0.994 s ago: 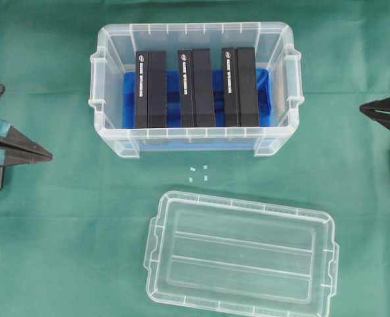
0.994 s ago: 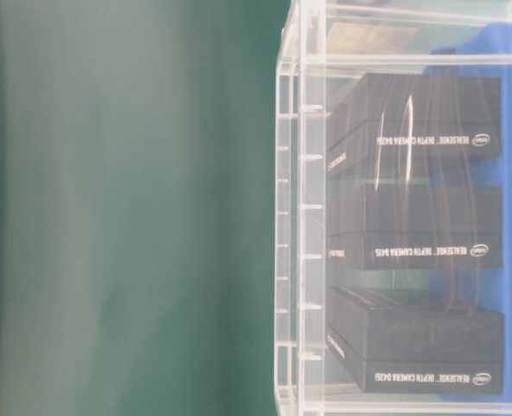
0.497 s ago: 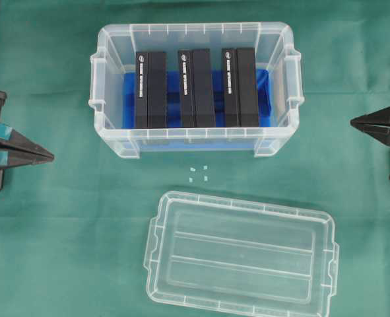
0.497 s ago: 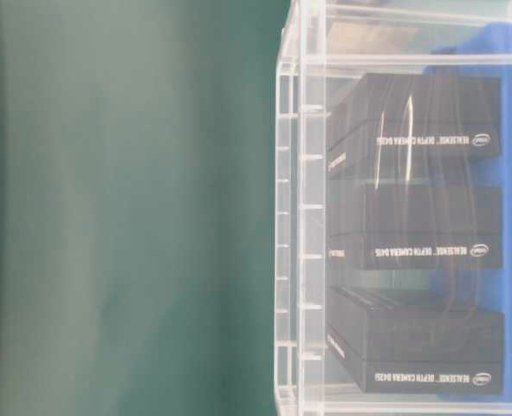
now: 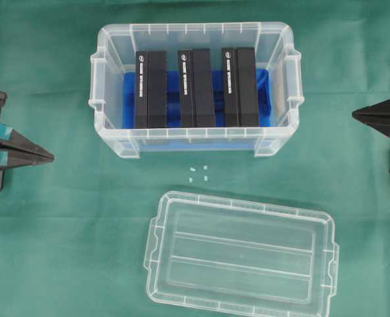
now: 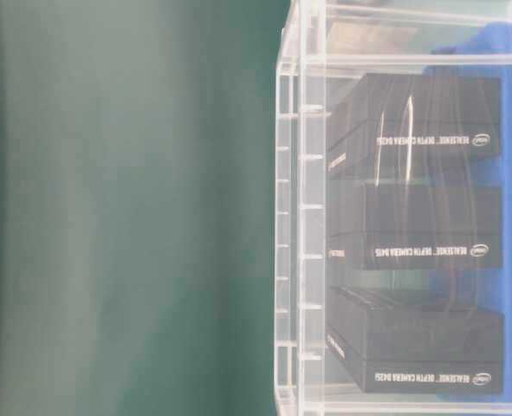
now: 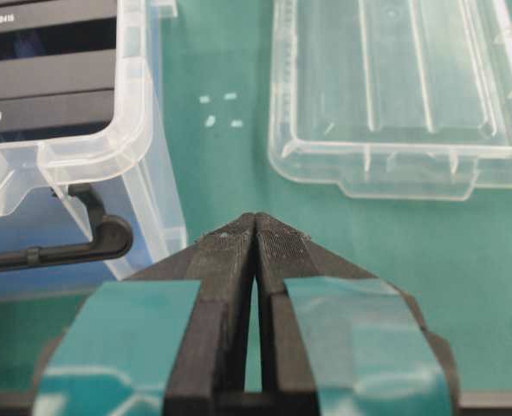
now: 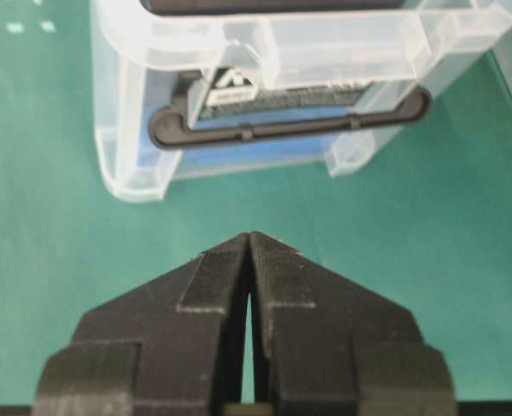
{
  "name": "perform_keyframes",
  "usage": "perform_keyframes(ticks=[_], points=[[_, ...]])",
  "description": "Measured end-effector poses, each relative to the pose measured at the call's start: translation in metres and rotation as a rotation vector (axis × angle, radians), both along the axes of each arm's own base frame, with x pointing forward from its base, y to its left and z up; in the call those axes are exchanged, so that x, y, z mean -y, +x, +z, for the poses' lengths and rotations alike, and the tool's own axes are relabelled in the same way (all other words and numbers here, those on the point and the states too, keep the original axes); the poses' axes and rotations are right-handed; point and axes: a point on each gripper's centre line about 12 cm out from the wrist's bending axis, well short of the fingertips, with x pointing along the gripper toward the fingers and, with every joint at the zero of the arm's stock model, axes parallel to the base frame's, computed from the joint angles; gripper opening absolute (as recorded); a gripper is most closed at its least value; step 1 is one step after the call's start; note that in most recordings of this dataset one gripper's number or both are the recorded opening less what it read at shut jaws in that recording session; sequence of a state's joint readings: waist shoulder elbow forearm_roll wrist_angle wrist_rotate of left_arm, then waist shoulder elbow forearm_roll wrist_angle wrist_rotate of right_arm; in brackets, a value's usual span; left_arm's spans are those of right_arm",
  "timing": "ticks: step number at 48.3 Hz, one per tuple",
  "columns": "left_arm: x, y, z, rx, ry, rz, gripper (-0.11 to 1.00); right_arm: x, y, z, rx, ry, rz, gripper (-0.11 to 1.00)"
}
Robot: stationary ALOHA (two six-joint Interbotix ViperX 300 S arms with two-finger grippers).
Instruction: Clamp the lid of the box with both arms, then lift and open it.
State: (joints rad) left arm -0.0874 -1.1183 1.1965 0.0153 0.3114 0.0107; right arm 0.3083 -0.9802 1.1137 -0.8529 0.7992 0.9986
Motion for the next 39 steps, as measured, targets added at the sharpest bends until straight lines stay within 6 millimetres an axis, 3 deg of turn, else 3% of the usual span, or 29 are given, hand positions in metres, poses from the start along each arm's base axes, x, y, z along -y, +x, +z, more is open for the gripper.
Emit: perform_keyframes(ticks=[23,39], points=[[0.0,0.0,-0.001,-0.001,0.003,-0.001,0.01,-0.006,0.014,-0.006,-0.004,-0.078,0.08,0.0],[0.0,-0.003,-0.003,0.048,0.023,-0.011,0.01,-0.003,0.005,-0.008,0.024,-0.073,0.083,0.0]])
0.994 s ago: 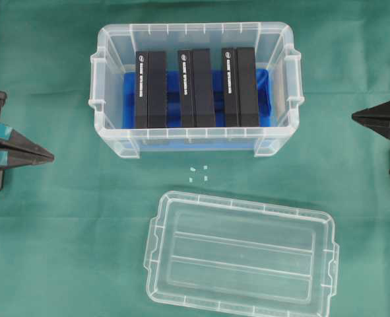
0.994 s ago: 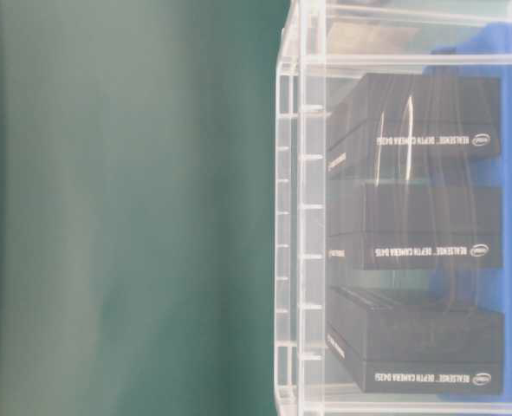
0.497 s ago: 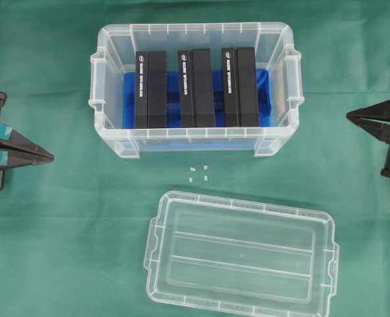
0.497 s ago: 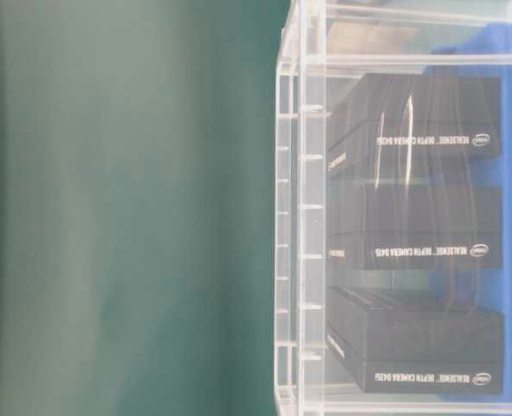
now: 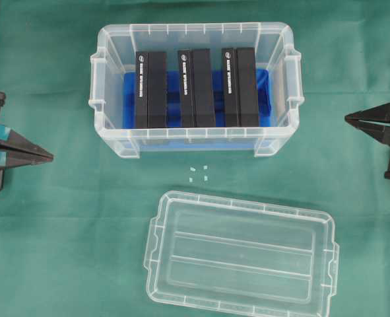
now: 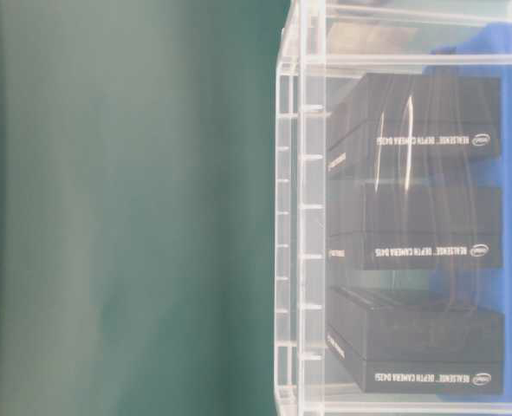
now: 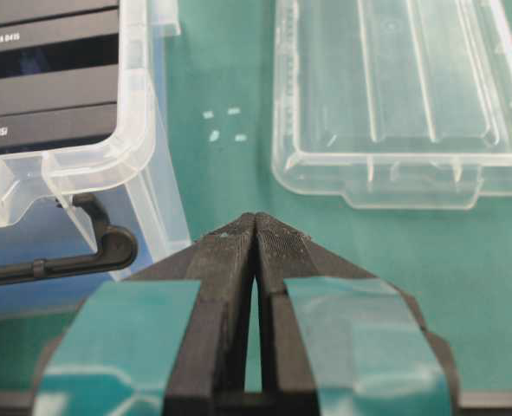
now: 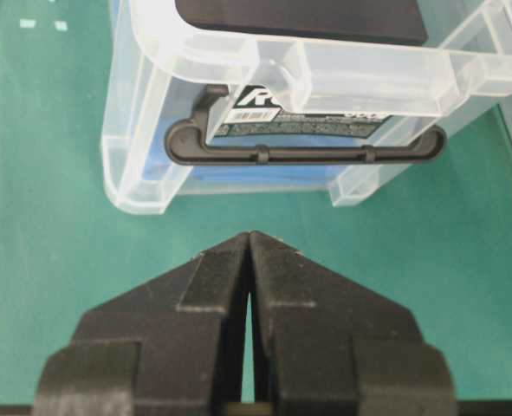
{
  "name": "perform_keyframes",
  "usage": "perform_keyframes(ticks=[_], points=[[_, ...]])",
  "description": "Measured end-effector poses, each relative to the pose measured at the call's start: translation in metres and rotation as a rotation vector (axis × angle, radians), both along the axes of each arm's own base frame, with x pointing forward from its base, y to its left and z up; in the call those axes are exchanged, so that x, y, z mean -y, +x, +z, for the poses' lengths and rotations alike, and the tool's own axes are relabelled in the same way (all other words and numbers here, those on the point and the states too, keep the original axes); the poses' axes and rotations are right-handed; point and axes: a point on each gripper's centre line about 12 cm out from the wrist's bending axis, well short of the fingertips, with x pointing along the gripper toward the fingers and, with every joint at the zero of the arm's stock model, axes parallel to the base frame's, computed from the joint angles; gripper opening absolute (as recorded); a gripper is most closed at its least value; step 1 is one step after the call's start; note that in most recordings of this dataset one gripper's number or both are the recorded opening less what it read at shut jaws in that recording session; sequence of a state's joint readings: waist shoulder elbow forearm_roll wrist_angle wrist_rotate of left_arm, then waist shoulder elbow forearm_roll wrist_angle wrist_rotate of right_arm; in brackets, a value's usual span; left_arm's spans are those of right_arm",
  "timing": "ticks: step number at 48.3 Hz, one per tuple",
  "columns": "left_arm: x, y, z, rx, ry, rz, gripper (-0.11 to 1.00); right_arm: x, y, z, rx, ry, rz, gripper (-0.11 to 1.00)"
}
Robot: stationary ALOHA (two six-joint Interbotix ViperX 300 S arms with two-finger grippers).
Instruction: Clamp the lid of the box with both arms, then lift and open it.
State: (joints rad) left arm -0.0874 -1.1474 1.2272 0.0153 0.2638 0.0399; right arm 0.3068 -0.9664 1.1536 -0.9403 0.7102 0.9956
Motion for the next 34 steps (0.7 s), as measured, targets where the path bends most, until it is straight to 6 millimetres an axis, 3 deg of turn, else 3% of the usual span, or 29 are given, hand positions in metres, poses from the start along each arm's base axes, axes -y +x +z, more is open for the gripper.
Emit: perform_keyframes(ticks=[15,34], points=[[0.0,0.0001,0.0019,0.023,-0.003,0.0,0.01,0.0022,-0.0102,-0.001,0.046,0.018,0.01,0.0],[0.0001,0.0008,0.004,0.041,-0.005,0.0,0.01,-0.0044,-0.009,-0.0028,0.082,0.045,0.07,0.0]])
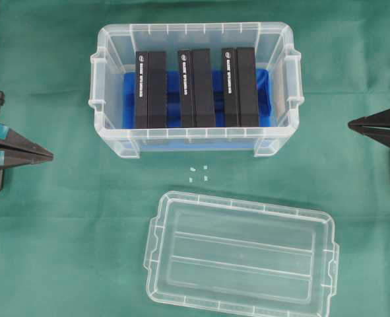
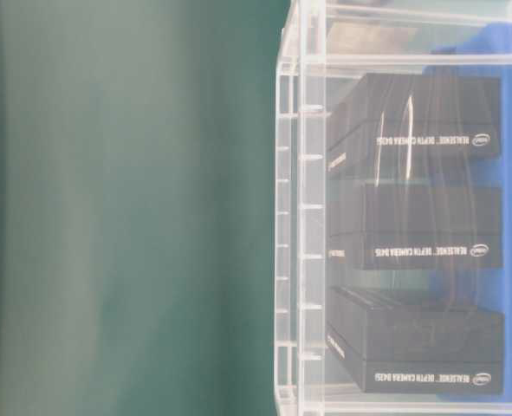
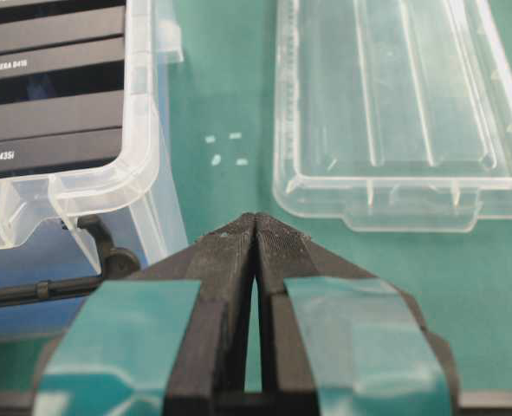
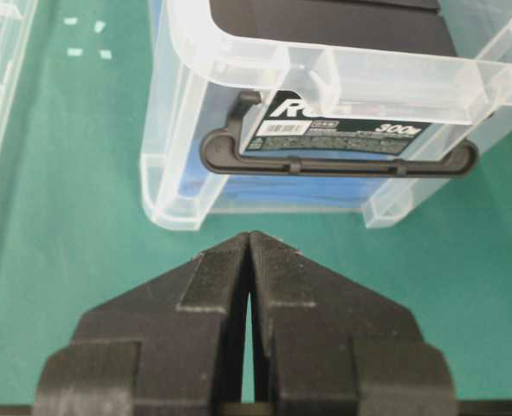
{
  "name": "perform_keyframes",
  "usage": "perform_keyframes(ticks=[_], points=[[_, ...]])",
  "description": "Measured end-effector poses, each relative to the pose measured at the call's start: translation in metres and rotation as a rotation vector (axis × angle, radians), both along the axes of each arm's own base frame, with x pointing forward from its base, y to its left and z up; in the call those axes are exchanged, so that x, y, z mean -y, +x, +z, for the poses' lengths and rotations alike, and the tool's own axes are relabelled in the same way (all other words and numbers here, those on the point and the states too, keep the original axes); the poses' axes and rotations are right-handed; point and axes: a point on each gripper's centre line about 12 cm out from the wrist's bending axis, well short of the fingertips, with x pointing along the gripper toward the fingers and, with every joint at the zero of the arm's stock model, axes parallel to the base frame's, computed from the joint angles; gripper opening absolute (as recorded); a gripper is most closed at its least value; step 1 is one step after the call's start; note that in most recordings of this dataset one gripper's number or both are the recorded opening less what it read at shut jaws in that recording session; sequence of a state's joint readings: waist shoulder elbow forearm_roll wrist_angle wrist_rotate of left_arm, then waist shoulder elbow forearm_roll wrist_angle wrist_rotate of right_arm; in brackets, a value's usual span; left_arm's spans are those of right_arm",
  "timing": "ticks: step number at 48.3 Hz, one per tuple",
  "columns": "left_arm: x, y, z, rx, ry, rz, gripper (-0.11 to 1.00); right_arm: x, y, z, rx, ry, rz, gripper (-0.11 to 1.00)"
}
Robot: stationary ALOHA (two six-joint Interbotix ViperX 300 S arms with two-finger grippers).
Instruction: Clamp the lid of the box with both arms, then lift and open it.
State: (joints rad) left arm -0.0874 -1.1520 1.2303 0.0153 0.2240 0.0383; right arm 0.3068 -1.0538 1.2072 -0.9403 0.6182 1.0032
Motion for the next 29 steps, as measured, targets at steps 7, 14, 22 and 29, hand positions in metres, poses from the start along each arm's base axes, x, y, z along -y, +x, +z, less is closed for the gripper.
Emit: perform_keyframes(ticks=[7,14,22,29], points=[[0.0,0.0,0.0,-0.001,0.002,0.0,0.01,-0.008,0.001,0.004,0.053,0.032,0.067,0.0],[0.0,0.0,0.0,-0.002,0.0,0.002,0.01,-0.019,0.001,0.001,0.105,0.067,0.168,0.0],[0.0,0.0,0.0,-0.001,0.003,-0.001,0.01,-0.03,-0.004,-0.008,0.158,0.103,0.274,0.0],[0.0,0.0,0.0,0.0,0.0,0.0,0.01,-0.033,-0.011,-0.009,0.213,0.12,0.323,0.0]])
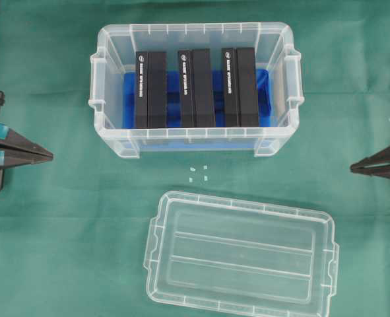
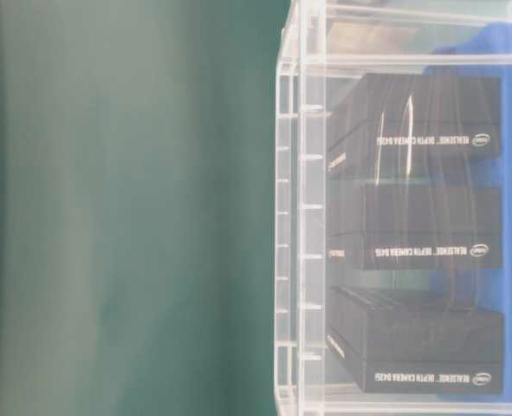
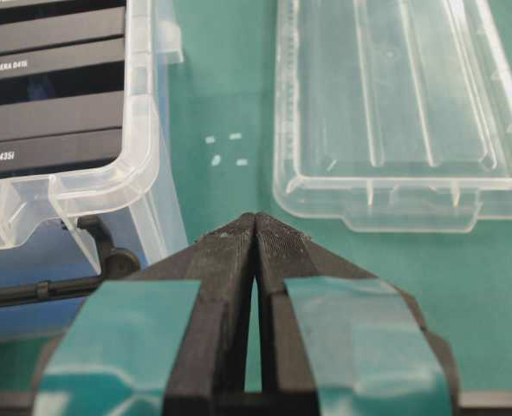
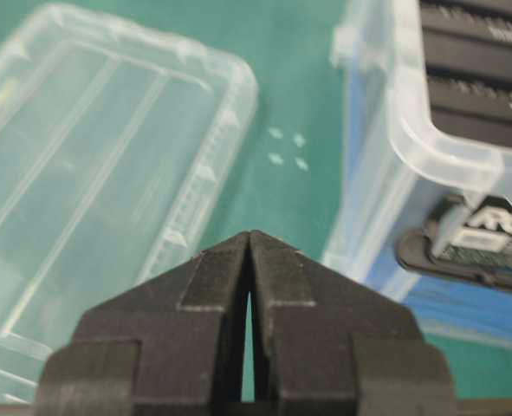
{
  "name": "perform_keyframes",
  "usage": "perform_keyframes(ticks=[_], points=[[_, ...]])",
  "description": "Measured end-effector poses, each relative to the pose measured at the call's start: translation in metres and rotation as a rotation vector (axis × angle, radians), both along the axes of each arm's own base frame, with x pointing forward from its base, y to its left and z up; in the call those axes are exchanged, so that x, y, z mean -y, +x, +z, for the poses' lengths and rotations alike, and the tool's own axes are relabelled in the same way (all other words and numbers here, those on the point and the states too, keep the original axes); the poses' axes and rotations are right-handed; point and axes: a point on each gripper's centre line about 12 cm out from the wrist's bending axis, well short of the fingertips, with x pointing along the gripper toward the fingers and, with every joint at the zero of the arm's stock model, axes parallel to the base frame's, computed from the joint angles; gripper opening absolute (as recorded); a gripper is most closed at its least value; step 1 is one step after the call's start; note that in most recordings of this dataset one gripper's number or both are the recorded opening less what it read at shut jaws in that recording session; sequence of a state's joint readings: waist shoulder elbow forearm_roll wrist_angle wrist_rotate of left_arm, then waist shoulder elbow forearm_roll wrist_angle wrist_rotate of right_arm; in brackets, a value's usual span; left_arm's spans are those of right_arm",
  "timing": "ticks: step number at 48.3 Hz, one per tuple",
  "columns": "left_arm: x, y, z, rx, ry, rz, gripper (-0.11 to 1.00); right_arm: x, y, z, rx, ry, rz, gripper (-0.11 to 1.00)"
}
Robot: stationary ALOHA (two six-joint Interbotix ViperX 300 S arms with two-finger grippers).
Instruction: Clamp the lid of the box with both arms, then lift and open it.
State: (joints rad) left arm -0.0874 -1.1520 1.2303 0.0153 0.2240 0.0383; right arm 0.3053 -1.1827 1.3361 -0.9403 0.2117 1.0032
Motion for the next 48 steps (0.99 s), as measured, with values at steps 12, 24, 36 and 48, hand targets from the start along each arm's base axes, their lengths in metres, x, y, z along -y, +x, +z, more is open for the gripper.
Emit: perform_keyframes(ticks=[12,24,36,48], points=[[0.0,0.0,0.001,0.008,-0.001,0.0,0.01,0.01,-0.006,0.005,0.041,-0.008,-0.057,0.0],[0.0,0.001,0.001,0.015,-0.001,0.0,0.01,0.014,-0.007,0.005,0.035,-0.02,-0.083,0.0],[0.0,0.001,0.001,0.017,-0.003,0.0,0.01,0.014,-0.007,0.006,0.039,-0.028,-0.084,0.0],[0.0,0.001,0.0,0.014,-0.003,0.0,0.01,0.015,-0.007,0.005,0.039,-0.031,-0.084,0.0]])
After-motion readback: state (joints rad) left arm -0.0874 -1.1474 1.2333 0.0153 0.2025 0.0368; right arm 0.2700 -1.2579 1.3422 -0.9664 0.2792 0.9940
